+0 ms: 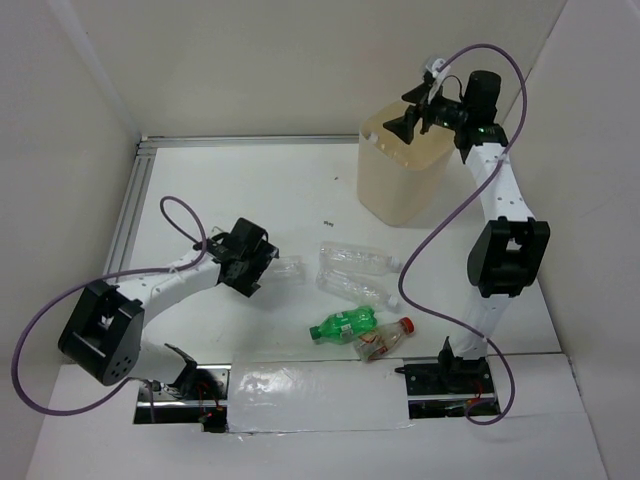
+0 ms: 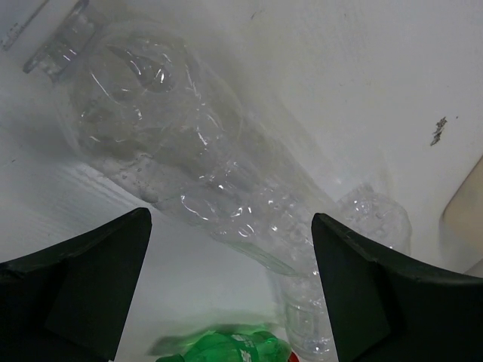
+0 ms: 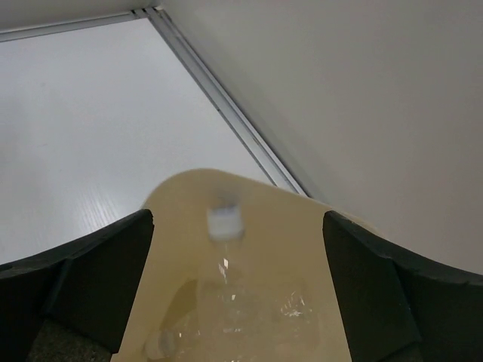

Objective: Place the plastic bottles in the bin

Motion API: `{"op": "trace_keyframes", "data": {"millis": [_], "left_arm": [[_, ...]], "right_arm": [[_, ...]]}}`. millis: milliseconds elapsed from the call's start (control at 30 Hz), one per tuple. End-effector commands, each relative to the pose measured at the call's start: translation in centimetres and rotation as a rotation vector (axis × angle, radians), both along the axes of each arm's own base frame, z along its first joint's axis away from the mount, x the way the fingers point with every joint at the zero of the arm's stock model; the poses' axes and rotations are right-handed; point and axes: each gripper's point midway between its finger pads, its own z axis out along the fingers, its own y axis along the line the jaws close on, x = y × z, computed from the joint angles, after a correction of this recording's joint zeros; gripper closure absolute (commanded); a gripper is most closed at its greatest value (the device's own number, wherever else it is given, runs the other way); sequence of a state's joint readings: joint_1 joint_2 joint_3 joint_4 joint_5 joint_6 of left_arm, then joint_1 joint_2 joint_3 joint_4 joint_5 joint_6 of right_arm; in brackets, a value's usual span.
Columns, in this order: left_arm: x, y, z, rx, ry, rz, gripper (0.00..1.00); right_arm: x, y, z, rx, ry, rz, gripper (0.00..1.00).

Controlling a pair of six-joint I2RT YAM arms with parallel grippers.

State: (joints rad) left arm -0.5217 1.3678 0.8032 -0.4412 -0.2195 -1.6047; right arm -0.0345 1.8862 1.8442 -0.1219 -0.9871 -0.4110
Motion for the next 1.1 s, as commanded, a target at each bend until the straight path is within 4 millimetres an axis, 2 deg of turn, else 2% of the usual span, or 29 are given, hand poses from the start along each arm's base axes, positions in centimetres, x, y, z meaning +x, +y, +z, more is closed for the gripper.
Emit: {"op": "trace_keyframes", "data": {"millis": [0, 167, 233, 333, 367, 400, 433, 467, 500, 533, 567, 600, 633, 700, 733, 767, 800, 833, 867, 900, 933, 967, 1000, 1033, 1067], "left_arm": [[1.8, -0.4, 0.4, 0.013, -0.044, -0.02, 0.0], [2.3, -0.2, -1.8, 0.076, -0.001, -0.037, 0.0], [2.3, 0.1, -2.6, 0.091, 0.015, -0.023, 0.04], [2.6, -0.1, -3.3, 0.099, 0.036, -0.016, 0.09], [2.3, -0.2, -4.5, 0.105, 0.073, -0.023, 0.11], [2.7, -0.5, -4.5, 0.101, 0.067, -0.023, 0.13], [3.0, -0.8, -4.4, 0.095, 0.067, -0.035, 0.15], [3.0, -0.8, -4.4, 0.095, 0.067, -0.035, 0.23], [3.3, -1.0, -3.8, 0.093, 0.049, -0.049, 0.29], [3.5, -1.4, -2.7, 0.104, 0.014, -0.088, 0.36], [3.9, -1.7, -1.6, 0.116, -0.026, -0.113, 0.44], [4.4, -2.1, 0.8, 0.117, -0.098, -0.138, 0.57], [4.7, -2.5, 2.5, 0.151, -0.162, -0.167, 0.63], [6.0, -3.6, 7.1, 0.19, -0.317, -0.263, 0.75], [6.6, -3.9, 10.1, 0.2, -0.416, -0.286, 0.75], [7.1, -4.4, 12.5, 0.242, -0.505, -0.364, 0.77], [8.5, -5.3, 15.8, 0.231, -0.638, -0.375, 0.77], [8.8, -5.9, 17.7, 0.226, -0.718, -0.411, 0.79], [9.3, -7.2, 20.7, 0.248, -0.829, -0.489, 0.8], [10.3, -8.7, 24.9, 0.247, -0.976, -0.536, 0.8], [10.5, -8.9, 25.9, 0.235, -1.014, -0.522, 0.8], [11.5, -10.5, 28.0, 0.248, -1.083, -0.583, 0.8], [12.0, -11.6, 29.3, 0.245, -1.136, -0.621, 0.81], [12.6, -12.6, 30.6, 0.241, -1.19, -0.641, 0.81], [12.8, -14.2, 33.0, 0.203, -1.294, -0.674, 0.81]], "right_arm": [[-1.4, 0.0, 4.8, 0.026, -0.065, 0.019, 0.0], [-2.5, -0.2, 6.3, 0.058, -0.056, 0.013, 0.0], [-3.0, -0.5, 6.8, 0.058, -0.06, 0.013, 0.0], [-4.6, -0.1, 6.9, 0.061, -0.04, 0.043, 0.0], [-4.9, -0.5, 6.6, 0.058, -0.029, 0.045, 0.0], [-5.3, -0.2, 5.9, 0.058, -0.012, 0.075, 0.0], [-5.8, -0.4, 6.2, 0.048, -0.025, 0.084, 0.0], [-6.5, -0.2, 6.3, 0.047, -0.02, 0.107, 0.0], [-7.3, 0.1, 5.6, 0.033, -0.008, 0.153, 0.0], [-7.8, -0.2, 6.0, 0.02, -0.021, 0.157, 0.0], [-8.2, -0.2, 5.0, 0.021, 0.033, 0.159, 0.0], [-8.6, -0.2, 5.4, 0.008, 0.013, 0.161, 0.0], [-7.7, -0.8, 4.5, 0.007, 0.051, 0.099, 0.0], [-7.5, -1.9, 3.7, 0.004, 0.097, 0.027, 0.0], [-7.5, -2.4, 3.7, -0.007, 0.095, 0.017, 0.0], [-6.8, -3.9, 2.9, -0.004, 0.126, -0.019, 0.0], [-6.8, -4.6, 3.2, 0.014, 0.146, -0.04, 0.0], [-6.8, -5.1, 3.2, 0.028, 0.165, -0.056, 0.06], [-6.8, -6.2, 2.9, 0.018, 0.163, -0.076, 0.22], [-7.1, -6.8, 3.5, -0.011, 0.127, -0.095, 0.66], [-7.1, -6.8, 2.4, -0.006, 0.155, -0.094, 0.66], [-7.6, -7.3, 3.1, -0.034, 0.119, -0.144, 1.0], [-7.9, -7.5, 1.7, -0.043, 0.125, -0.159, 1.0], [-8.4, -7.6, 1.3, -0.063, 0.116, -0.169, 1.0], [-8.7, -8.0, 0.9, -0.09, 0.103, -0.193, 1.0]]}}
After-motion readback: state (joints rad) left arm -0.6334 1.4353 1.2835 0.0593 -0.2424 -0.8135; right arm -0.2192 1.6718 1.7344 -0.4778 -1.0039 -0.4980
